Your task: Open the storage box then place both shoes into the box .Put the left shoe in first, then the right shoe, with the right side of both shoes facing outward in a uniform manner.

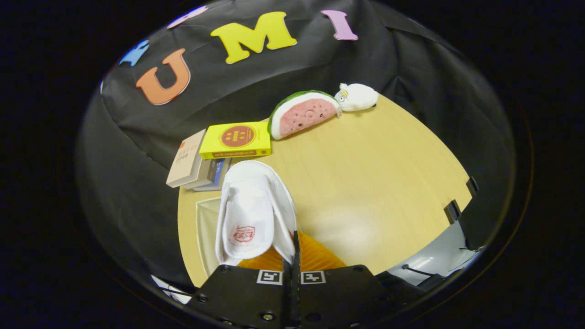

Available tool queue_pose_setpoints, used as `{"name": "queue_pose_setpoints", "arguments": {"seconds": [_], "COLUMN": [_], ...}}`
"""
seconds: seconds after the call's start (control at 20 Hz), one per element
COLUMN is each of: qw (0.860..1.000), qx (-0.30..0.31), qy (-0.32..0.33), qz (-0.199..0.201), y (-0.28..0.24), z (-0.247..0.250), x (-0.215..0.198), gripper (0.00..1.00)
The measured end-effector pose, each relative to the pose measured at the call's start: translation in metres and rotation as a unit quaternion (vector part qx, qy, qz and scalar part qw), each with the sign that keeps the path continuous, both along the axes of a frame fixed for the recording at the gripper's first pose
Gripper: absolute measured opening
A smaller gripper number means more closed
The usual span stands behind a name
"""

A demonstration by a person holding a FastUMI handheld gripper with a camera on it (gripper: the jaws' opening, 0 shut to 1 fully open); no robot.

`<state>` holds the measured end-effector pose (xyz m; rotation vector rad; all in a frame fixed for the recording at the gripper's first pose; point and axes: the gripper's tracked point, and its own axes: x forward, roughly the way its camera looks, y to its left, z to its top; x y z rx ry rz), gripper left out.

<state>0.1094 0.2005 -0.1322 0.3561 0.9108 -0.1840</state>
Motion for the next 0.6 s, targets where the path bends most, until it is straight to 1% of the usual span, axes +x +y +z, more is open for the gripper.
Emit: {"name": "queue_pose_setpoints", "arguments": {"seconds": [0.2, 0.35, 0.55, 0.6], "qw": [1.0, 0.999, 0.998, 0.998], "qx": [-0.024, -0.035, -0.065, -0.066], "qy": [0.009, 0.015, -0.014, -0.014], "qz": [0.01, 0.0, 0.004, -0.002], "y": [0.022, 0.025, 0.022, 0.021], "z": [-0.026, -0.043, -0.041, -0.043], "x": [-0.001, 0.002, 0.007, 0.006], "gripper": [0.0, 0.0, 0.0, 0.0]}}
